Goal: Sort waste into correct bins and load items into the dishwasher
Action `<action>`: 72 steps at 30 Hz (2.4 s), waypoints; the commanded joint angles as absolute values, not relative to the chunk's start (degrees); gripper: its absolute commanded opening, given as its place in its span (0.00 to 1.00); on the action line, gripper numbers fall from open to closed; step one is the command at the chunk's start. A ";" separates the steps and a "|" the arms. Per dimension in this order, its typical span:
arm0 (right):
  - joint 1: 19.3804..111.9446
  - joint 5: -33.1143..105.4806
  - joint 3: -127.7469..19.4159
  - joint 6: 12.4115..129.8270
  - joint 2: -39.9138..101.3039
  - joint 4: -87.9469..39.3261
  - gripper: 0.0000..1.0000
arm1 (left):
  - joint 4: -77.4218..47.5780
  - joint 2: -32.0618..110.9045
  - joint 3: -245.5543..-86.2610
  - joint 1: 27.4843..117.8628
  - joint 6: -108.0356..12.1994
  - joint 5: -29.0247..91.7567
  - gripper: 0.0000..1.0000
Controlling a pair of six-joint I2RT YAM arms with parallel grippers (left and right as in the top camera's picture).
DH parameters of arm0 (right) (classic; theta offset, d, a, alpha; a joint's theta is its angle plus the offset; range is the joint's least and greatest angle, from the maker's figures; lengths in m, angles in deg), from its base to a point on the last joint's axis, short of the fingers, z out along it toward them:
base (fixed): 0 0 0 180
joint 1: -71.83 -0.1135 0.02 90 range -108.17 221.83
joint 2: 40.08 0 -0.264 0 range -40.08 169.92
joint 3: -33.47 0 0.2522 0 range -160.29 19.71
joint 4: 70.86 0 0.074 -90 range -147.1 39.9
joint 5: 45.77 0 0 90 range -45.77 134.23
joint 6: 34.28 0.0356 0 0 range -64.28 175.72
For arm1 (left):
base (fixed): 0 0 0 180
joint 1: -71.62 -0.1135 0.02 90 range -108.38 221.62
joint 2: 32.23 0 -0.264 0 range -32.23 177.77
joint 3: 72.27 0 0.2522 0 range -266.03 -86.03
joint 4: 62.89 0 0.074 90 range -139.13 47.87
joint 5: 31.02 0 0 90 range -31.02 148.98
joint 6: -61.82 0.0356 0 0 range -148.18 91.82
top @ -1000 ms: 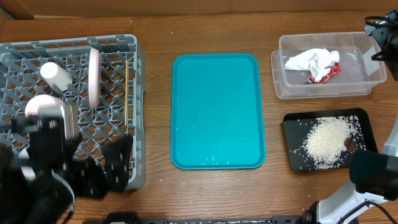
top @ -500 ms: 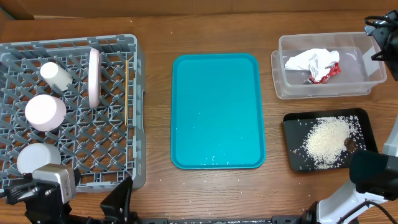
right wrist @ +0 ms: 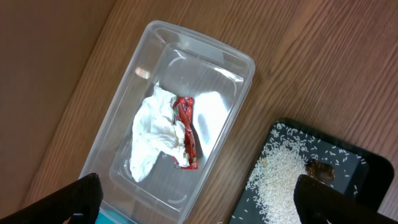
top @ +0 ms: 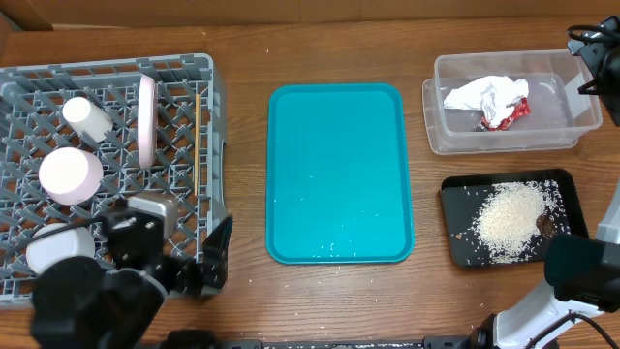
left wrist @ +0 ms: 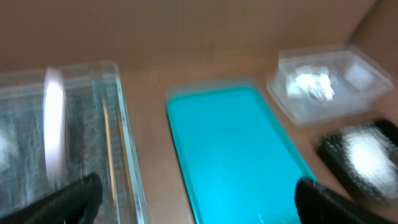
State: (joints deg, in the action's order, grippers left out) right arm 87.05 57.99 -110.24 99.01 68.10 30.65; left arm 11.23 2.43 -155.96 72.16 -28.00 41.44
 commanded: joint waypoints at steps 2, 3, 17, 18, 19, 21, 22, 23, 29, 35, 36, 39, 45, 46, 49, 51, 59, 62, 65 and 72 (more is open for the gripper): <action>87.01 58.51 -111.07 99.18 67.23 30.39 1.00 | -4.14 -8.41 -135.00 73.17 -18.64 41.57 1.00; 87.01 58.51 -111.07 99.18 67.23 30.39 1.00 | -7.76 -10.25 -131.16 73.17 -18.27 41.55 1.00; 87.01 58.51 -111.07 99.18 67.23 30.39 1.00 | -45.01 -28.06 -95.42 73.17 -28.65 55.65 1.00; 87.01 58.51 -111.07 99.18 67.23 30.39 1.00 | -47.11 -28.83 -93.87 73.17 -28.69 56.63 1.00; 87.01 58.51 -111.07 99.18 67.23 30.39 1.00 | -48.88 -29.46 -92.51 73.17 -29.18 57.59 1.00; 87.01 58.51 -111.07 99.18 67.23 30.39 1.00 | -51.94 -30.66 -89.85 73.17 -32.89 60.72 1.00; 87.01 58.51 -111.07 99.18 67.23 30.39 1.00 | -52.33 -31.06 -89.01 73.17 -33.63 60.92 1.00; 87.01 58.51 -111.07 99.18 67.23 30.39 1.00 | -52.46 -31.30 -88.53 73.17 -33.63 60.89 1.00; 87.01 58.51 -111.07 99.18 67.23 30.39 1.00 | -50.17 -32.04 -86.28 73.19 -34.44 61.29 1.00; 87.01 58.51 -111.07 99.18 67.23 30.39 1.00 | -45.16 -32.04 -86.28 73.17 -34.64 62.49 1.00; 87.01 58.51 -111.07 99.18 67.23 30.39 1.00 | -44.88 -32.04 -86.30 73.17 -33.81 62.38 1.00; 87.01 58.51 -111.07 99.18 67.23 30.39 1.00 | -44.92 -32.04 -86.30 73.19 -33.09 62.03 1.00; 87.01 58.51 -111.07 99.18 67.23 30.39 1.00 | -44.92 -31.97 -86.30 73.17 -33.09 61.99 1.00; 87.01 58.51 -111.07 99.18 67.23 30.39 1.00 | -44.92 -31.97 -86.30 73.17 -33.09 61.99 1.00; 87.01 58.51 -111.07 99.18 67.23 30.39 1.00 | -44.92 -31.97 -86.30 73.17 -33.09 61.99 1.00; 87.01 58.51 -111.07 99.18 67.23 30.39 1.00 | -44.92 -31.97 -86.30 73.17 -33.09 61.97 1.00; 87.01 58.51 -111.07 99.18 67.23 30.39 1.00 | -44.92 -31.97 -86.30 73.17 -33.09 61.99 1.00; 87.01 58.51 -111.07 99.18 67.23 30.39 1.00 | -44.92 -31.97 -86.30 73.17 -33.09 61.99 1.00; 87.01 58.51 -111.07 99.18 67.23 30.39 1.00 | -44.92 -31.97 -86.30 73.17 -33.09 61.99 1.00; 87.01 58.51 -111.07 99.18 67.23 30.39 1.00 | -44.92 -31.97 -86.30 73.17 -33.09 61.97 1.00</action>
State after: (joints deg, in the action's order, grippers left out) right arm 87.05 57.99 -110.24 98.99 68.10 30.61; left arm -44.79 -31.32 -86.55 72.77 -33.63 61.40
